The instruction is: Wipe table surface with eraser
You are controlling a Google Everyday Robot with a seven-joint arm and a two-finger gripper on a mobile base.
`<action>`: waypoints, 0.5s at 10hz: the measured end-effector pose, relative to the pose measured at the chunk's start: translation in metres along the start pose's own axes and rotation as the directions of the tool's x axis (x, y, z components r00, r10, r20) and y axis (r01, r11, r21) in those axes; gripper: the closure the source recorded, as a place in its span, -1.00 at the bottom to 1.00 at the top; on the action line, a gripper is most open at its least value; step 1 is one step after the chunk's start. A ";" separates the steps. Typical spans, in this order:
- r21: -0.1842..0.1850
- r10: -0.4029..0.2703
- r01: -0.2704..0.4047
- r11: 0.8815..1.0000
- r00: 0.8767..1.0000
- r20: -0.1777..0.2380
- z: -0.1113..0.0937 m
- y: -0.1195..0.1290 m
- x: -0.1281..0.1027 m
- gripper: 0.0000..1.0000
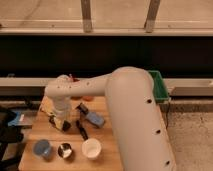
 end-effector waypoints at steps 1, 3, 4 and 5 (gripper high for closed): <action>-0.003 -0.027 0.027 1.000 0.999 0.018 0.001 0.008 -0.010 1.00; -0.016 -0.065 0.065 0.998 0.997 0.041 0.002 0.022 -0.016 1.00; -0.025 -0.081 0.082 0.996 0.996 0.043 0.005 0.032 -0.016 1.00; -0.035 -0.084 0.085 0.996 0.996 0.038 0.010 0.041 -0.011 1.00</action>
